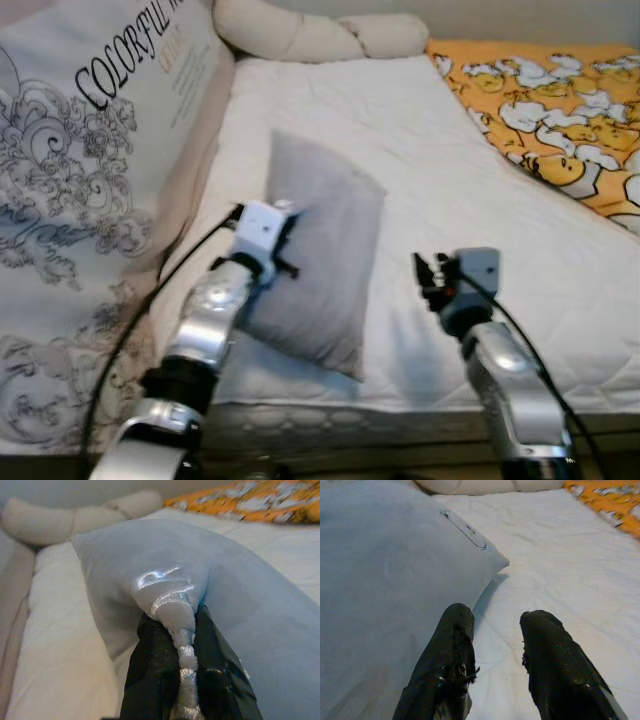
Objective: Clean up the room
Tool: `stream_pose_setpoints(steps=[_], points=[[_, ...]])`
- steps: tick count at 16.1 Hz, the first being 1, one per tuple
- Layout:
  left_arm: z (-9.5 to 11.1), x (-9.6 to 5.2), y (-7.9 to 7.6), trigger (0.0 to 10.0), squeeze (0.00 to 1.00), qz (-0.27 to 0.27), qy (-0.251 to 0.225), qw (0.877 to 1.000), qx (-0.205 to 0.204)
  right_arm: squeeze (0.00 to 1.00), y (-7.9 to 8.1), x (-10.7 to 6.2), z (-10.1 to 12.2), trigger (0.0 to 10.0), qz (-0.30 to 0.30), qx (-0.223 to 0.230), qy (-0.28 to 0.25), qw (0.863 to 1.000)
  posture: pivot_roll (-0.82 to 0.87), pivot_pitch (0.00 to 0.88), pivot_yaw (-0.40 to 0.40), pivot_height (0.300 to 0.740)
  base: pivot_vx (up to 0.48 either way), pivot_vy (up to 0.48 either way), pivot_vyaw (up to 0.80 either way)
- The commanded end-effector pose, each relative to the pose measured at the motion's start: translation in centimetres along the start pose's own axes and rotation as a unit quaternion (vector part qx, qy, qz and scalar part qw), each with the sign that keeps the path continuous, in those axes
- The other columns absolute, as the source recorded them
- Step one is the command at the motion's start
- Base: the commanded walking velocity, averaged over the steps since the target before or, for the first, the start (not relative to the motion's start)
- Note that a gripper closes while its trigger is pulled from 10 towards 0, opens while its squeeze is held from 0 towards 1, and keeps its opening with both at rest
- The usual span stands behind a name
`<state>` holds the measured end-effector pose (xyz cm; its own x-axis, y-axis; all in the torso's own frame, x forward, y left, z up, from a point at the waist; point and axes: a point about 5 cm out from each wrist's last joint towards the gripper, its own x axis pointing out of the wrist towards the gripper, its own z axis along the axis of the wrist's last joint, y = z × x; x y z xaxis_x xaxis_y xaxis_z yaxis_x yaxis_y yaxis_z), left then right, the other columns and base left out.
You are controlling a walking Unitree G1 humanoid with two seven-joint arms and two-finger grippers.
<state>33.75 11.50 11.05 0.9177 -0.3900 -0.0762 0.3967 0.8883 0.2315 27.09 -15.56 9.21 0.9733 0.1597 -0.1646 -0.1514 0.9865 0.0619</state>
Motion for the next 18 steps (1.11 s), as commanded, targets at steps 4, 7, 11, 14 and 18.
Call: stream_pose_setpoints(steps=[4,7,11,14,18], points=[[0.7,-0.32,0.98,10.0,0.0,0.021,-0.013,1.0,0.014,0.0,0.47,0.14,0.15,10.0,0.008,0.001,0.0,1.0,0.03,0.0,-0.017,0.74,0.0,0.387,0.0],[0.86,-0.24,0.98,10.0,0.0,0.024,-0.014,1.0,0.015,0.0,0.37,0.19,0.1,10.0,0.007,-0.003,0.003,1.0,0.03,0.0,-0.015,0.74,0.0,0.228,0.0],[1.06,-0.02,0.85,10.0,0.0,0.026,-0.015,0.999,0.018,0.0,0.06,0.07,0.04,10.0,0.0,-0.007,0.004,1.0,0.02,0.0,-0.008,0.74,0.0,0.0,0.0],[1.41,0.12,0.99,10.0,0.0,0.028,-0.022,0.999,0.015,0.0,-0.01,0.1,-0.03,10.0,-0.002,-0.006,0.006,1.0,0.02,0.0,-0.007,0.74,0.0,0.0,0.0],[1.61,0.2,0.93,10.0,0.0,0.022,-0.025,0.999,0.011,0.0,0.01,0.17,0.04,10.0,-0.004,-0.006,0.005,1.0,0.03,0.0,-0.006,0.74,0.206,0.0,0.0]])
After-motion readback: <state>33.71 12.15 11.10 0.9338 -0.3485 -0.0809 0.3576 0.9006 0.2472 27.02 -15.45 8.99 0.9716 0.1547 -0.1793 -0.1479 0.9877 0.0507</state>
